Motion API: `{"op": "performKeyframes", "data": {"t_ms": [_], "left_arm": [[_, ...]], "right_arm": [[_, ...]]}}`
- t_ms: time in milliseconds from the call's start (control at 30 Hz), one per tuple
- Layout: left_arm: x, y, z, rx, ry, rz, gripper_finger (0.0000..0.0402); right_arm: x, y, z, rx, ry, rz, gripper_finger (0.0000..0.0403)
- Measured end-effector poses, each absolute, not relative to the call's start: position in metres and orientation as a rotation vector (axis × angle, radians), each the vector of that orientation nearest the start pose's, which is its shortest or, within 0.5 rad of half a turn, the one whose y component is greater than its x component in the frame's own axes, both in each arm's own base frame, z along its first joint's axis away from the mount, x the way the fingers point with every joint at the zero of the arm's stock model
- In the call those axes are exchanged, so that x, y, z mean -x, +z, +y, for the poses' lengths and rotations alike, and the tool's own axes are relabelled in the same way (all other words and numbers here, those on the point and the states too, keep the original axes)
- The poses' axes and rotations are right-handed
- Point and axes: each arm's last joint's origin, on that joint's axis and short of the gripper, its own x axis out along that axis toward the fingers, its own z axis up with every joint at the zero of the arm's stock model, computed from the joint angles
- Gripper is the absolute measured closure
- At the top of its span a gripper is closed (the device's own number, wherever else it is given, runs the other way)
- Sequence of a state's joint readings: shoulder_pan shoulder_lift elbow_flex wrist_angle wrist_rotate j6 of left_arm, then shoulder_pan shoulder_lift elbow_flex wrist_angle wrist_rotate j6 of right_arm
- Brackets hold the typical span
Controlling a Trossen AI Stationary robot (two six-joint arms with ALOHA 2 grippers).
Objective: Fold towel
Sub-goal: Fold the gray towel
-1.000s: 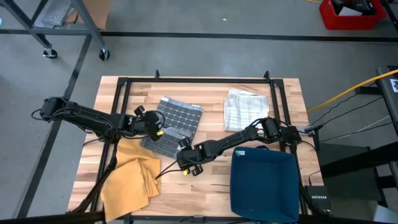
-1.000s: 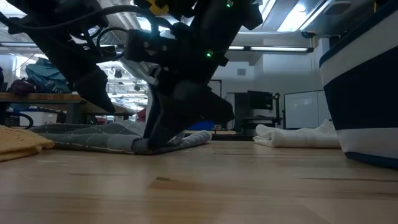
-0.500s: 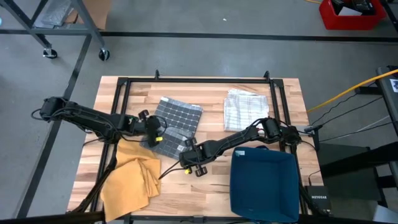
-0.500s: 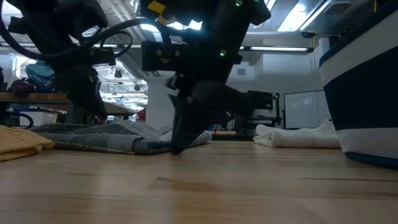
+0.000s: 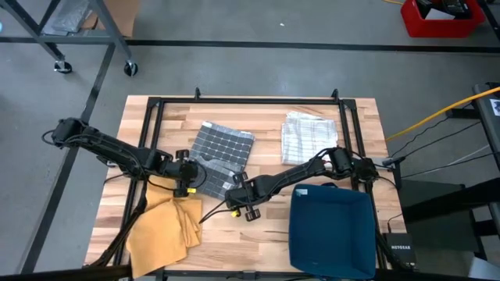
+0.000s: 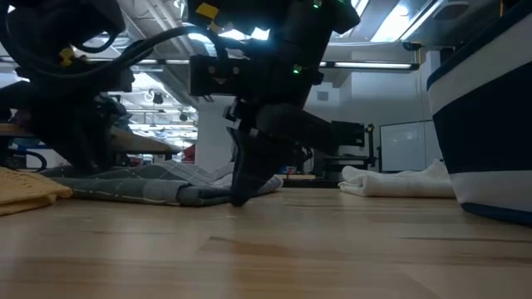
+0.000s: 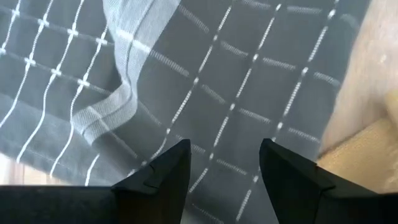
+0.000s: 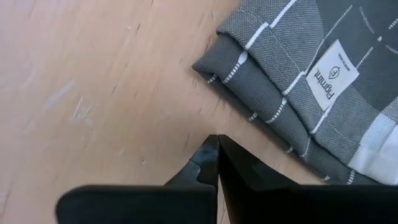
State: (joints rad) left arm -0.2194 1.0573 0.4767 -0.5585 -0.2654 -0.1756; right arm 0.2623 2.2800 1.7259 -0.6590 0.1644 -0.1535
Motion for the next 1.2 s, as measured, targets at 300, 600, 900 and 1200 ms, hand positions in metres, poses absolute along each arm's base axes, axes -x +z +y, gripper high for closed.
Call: {"op": "performKeyframes", "data": {"t_ms": [300,600,900,1200], "left_arm": [[-0.182,0.152,-0.035,-0.094,0.104,1.074,0.0221],[-0.214,0.130,-0.044,-0.059,0.071,0.975,0.0221],[-0.232,0.131,-0.049,0.018,0.044,0.814,0.0221],[-0.223,0.161,-0.046,0.018,0.023,0.711,0.0222]], "right_arm": [[-0.466,0.163,0.120,0.371,0.179,1.091,0.0389],[-0.471,0.196,0.122,0.372,0.173,1.080,0.0387],[-0.463,0.200,0.120,0.392,0.178,1.182,0.0387],[-0.456,0.198,0.118,0.348,0.139,1.263,0.0369]]}}
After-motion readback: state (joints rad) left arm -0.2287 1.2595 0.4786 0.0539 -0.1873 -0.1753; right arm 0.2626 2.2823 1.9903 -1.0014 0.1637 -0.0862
